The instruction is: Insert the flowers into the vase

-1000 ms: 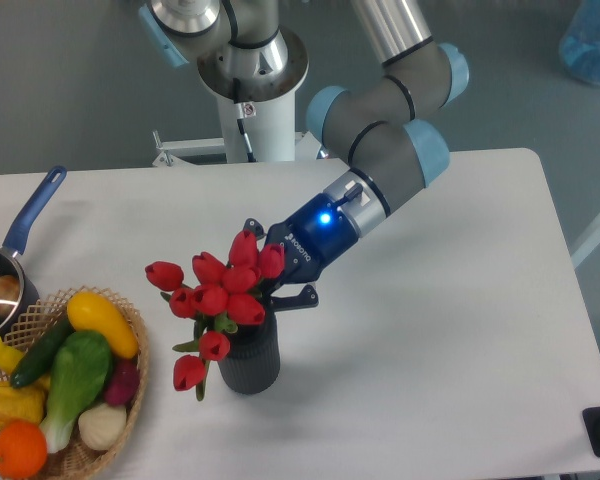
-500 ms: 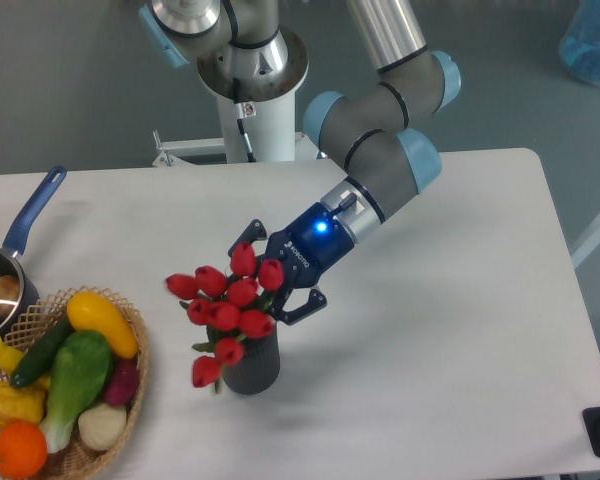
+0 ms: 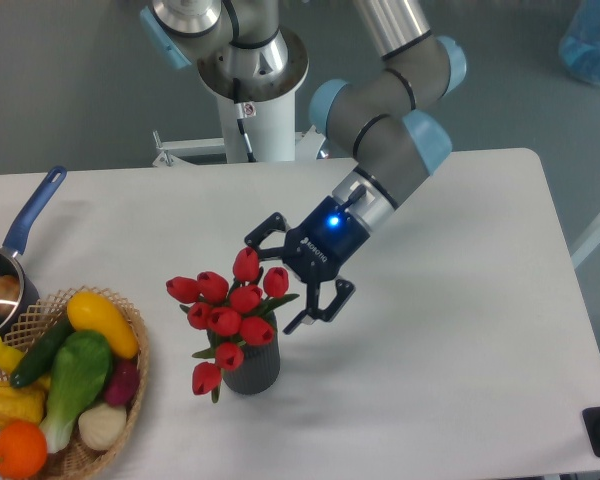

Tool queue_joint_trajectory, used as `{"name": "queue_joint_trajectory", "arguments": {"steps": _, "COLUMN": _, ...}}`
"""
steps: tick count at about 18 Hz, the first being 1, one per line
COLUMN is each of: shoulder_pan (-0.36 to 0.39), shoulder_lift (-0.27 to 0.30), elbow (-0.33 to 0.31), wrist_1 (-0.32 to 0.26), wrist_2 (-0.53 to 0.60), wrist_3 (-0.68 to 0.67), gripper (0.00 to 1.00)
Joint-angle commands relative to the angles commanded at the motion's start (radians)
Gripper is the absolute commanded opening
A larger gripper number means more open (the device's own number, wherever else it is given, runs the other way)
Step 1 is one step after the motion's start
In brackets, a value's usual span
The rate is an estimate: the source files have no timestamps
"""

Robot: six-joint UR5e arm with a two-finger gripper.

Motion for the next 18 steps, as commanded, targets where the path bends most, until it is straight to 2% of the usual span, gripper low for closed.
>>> {"name": "queue_joint_trajectory", "arguments": {"steps": 4, "shoulder_pan": 0.046, "shoulder_lift": 0.032, "elbow": 0.014, "wrist_1": 0.002, "wrist_2": 0.081, "wrist_3": 0.003, "gripper": 1.00}}
{"name": "queue_joint_trajectory", "arguments": {"steps": 8, "shoulder_pan": 0.113, "shoulder_lift": 0.040, "elbow": 0.026, "wrist_1": 0.003, "wrist_2": 0.084, "wrist_3": 0.008, "gripper": 1.00}}
{"name": "queue_joint_trajectory", "arguments": {"steps": 11, "shoulder_pan": 0.156, "shoulder_lift": 0.031, "elbow": 0.055, "wrist_1": 0.005, "wrist_2": 0.084, "wrist_3": 0.008, "gripper": 1.00}}
{"name": "queue_joint_trajectory", "arguments": {"steps": 13, "shoulder_pan": 0.181, "shoulder_lift": -0.013, "elbow": 0.080, "wrist_1": 0.005, "wrist_2": 0.094, "wrist_3": 0.009, "gripper": 1.00}}
{"name": "queue_joint_trajectory", "arguments": {"steps": 15, "shoulder_pan": 0.183, "shoulder_lift": -0.059, "elbow": 0.112, "wrist_1": 0.006, "wrist_2": 0.206, "wrist_3": 0.069, "gripper": 1.00}}
{"name": "queue_joint_trajectory", "arguments": {"steps": 18, "shoulder_pan": 0.177, "shoulder_lift": -0.089, "elbow": 0.147, "wrist_1": 0.002, "wrist_2": 0.491, "wrist_3": 0.214, "gripper": 1.00}}
